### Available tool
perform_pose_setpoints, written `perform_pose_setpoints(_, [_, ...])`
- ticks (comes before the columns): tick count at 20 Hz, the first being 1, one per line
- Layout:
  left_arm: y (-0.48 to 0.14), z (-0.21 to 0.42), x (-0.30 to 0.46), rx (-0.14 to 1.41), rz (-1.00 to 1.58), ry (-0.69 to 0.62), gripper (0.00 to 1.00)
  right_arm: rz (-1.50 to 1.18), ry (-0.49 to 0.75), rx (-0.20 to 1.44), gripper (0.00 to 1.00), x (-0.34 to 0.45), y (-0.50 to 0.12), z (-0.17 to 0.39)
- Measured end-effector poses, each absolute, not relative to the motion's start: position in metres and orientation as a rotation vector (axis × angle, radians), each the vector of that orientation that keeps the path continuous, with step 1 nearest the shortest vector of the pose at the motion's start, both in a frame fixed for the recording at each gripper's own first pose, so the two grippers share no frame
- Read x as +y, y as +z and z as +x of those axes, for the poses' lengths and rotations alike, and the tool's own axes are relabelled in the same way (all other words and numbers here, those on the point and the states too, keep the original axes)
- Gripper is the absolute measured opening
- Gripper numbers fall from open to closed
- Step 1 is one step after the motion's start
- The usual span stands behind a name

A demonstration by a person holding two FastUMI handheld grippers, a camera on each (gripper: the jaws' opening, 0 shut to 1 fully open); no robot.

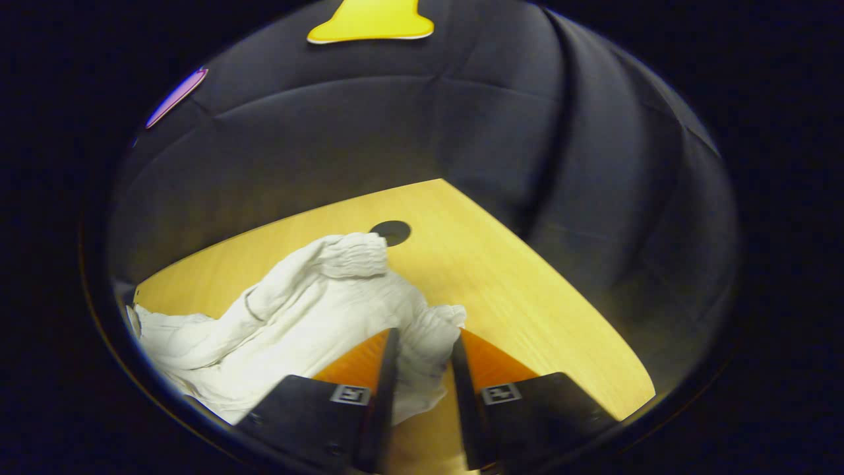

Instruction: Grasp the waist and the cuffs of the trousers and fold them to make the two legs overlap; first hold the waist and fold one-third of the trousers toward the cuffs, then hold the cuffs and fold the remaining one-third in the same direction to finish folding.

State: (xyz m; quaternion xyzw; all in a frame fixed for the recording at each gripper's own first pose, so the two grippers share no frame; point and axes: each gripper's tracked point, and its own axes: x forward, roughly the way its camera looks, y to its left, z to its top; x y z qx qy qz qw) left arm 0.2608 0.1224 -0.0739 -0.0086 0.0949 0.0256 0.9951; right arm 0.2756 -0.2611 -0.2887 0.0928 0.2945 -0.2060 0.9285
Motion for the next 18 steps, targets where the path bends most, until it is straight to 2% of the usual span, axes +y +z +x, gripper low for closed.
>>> perform_pose_setpoints(1, [-0.079,0.259,0.124,0.2,-0.03,0.057,0.97,0.173,-0.411,0.593,0.41,-0.258,-0.288,0.279])
perform_pose_setpoints(2, [-0.083,0.257,0.128,0.21,-0.029,0.068,0.97,0.155,-0.395,0.594,0.21,-0.257,-0.285,0.277])
perform_pose_setpoints(3, [-0.087,0.257,0.13,0.22,-0.026,0.076,0.97,0.147,-0.389,0.588,0.27,-0.255,-0.281,0.276])
perform_pose_setpoints(4, [-0.09,0.256,0.13,0.228,-0.028,0.071,0.97,0.154,-0.376,0.59,0.18,-0.253,-0.28,0.275])
perform_pose_setpoints(5, [-0.094,0.255,0.128,0.235,-0.031,0.068,0.97,0.162,-0.361,0.592,0.15,-0.251,-0.284,0.278])
perform_pose_setpoints(8, [-0.102,0.255,0.133,0.257,-0.035,0.085,0.98,0.168,-0.357,0.562,0.15,-0.247,-0.271,0.282])
perform_pose_setpoints(14, [-0.095,0.249,0.15,0.24,-0.025,0.115,0.98,-0.001,-0.322,0.437,0.14,-0.209,-0.178,0.278])
perform_pose_setpoints(18, [-0.09,0.24,0.171,0.221,0.023,0.149,0.97,-0.003,-0.261,0.341,0.15,-0.171,-0.124,0.271])
